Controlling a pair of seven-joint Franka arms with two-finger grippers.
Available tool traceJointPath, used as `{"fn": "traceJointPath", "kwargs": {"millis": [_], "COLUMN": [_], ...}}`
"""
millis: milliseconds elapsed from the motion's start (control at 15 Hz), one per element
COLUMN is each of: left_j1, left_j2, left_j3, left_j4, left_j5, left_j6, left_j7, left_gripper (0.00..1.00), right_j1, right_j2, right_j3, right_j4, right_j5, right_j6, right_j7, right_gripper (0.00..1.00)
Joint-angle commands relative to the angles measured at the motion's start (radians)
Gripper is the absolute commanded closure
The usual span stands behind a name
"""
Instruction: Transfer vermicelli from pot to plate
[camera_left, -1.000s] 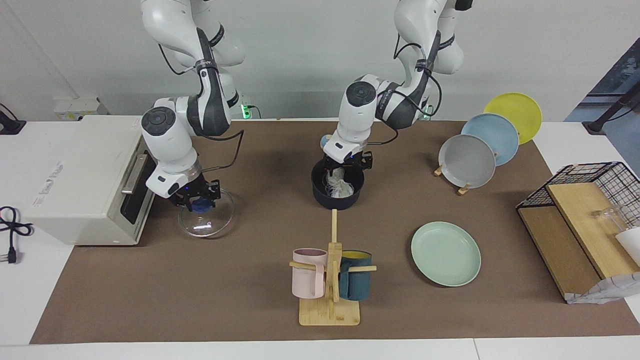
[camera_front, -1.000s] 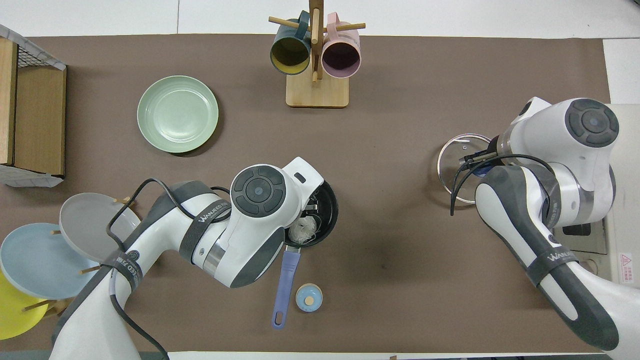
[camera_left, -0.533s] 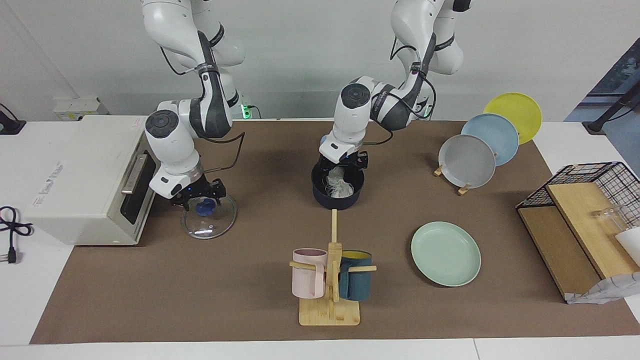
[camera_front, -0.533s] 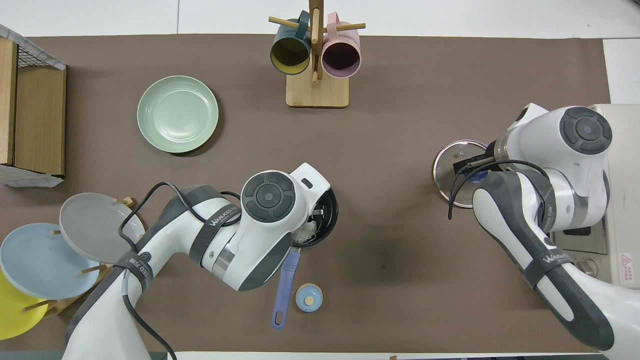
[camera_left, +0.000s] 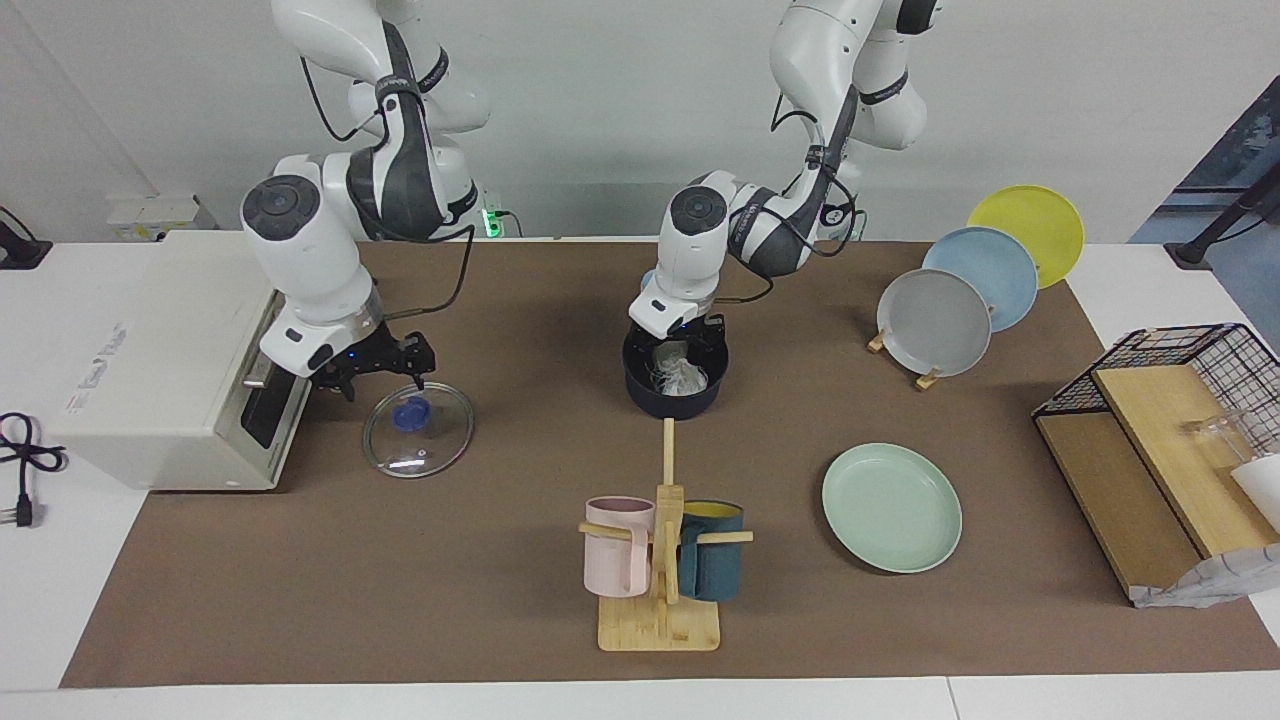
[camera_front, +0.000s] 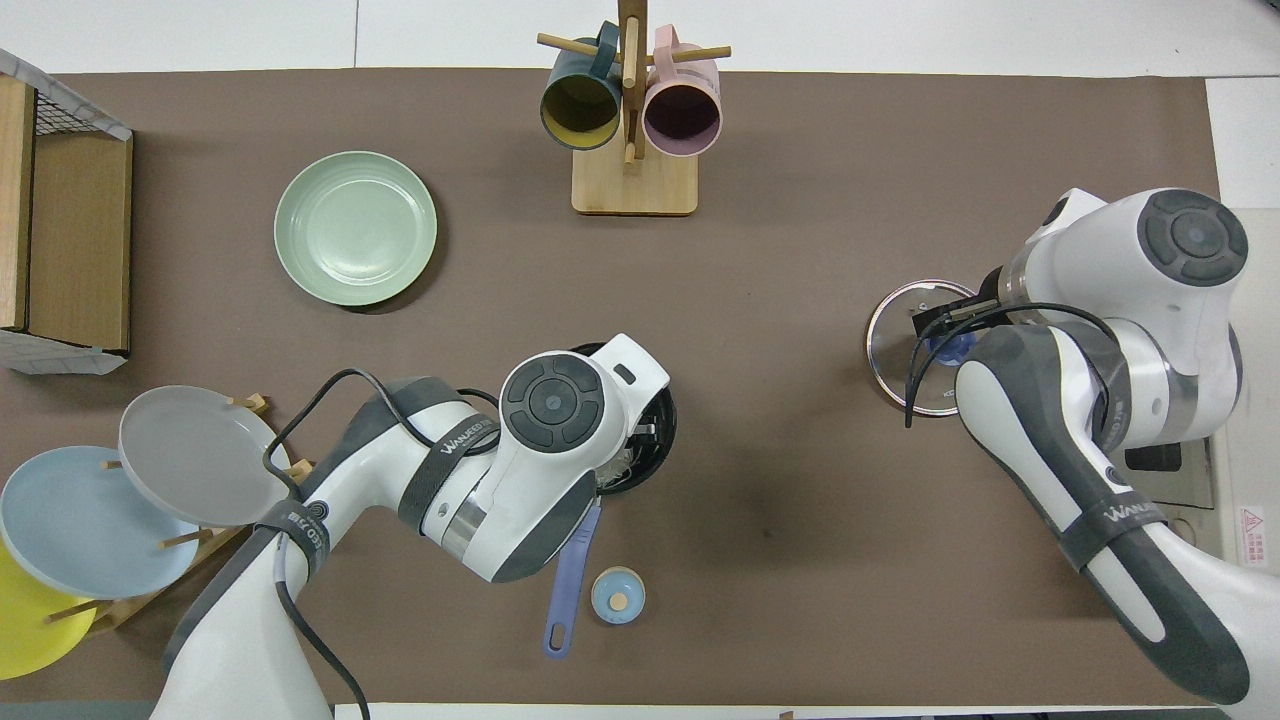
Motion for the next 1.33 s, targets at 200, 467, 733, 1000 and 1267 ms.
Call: {"fn": "traceJointPath", "kwargs": {"millis": [200, 467, 733, 1000, 1267], "left_j1": [-0.017, -0.011, 0.018, 0.072, 0.213], "left_j2": [-0.007, -0.022, -0.078, -0.121, -0.113], "left_j3": [0.015, 0.017, 0.018, 0.020, 0.023], "left_j4": [-0.012, -0.003, 0.069, 0.199, 0.405], "left_j5": [-0.012, -0.012, -0.012, -0.038, -0.092], "left_j6": [0.021, 0.000, -0.159, -0.359, -0.555], "left_j7": [0.003, 0.002, 0.008, 0.012, 0.107], "left_gripper": [1.00, 1.00, 1.00, 1.00, 1.00], "right_j1": [-0.005, -0.005, -0.005, -0.005, -0.005], "right_j2": [-0.001, -0.045, -0.056, -0.076, -0.076], "right_j3": [0.015, 0.013, 0.013, 0.015, 0.015], "right_j4": [0.313, 0.328, 0.327, 0.327, 0.328], "right_j5": [0.020, 0.022, 0.022, 0.020, 0.020], "right_j6": [-0.300, -0.374, -0.388, -0.411, -0.405], "right_j7": [0.064, 0.066, 0.067, 0.067, 0.067], "right_gripper": [0.00, 0.00, 0.00, 0.00, 0.00]}}
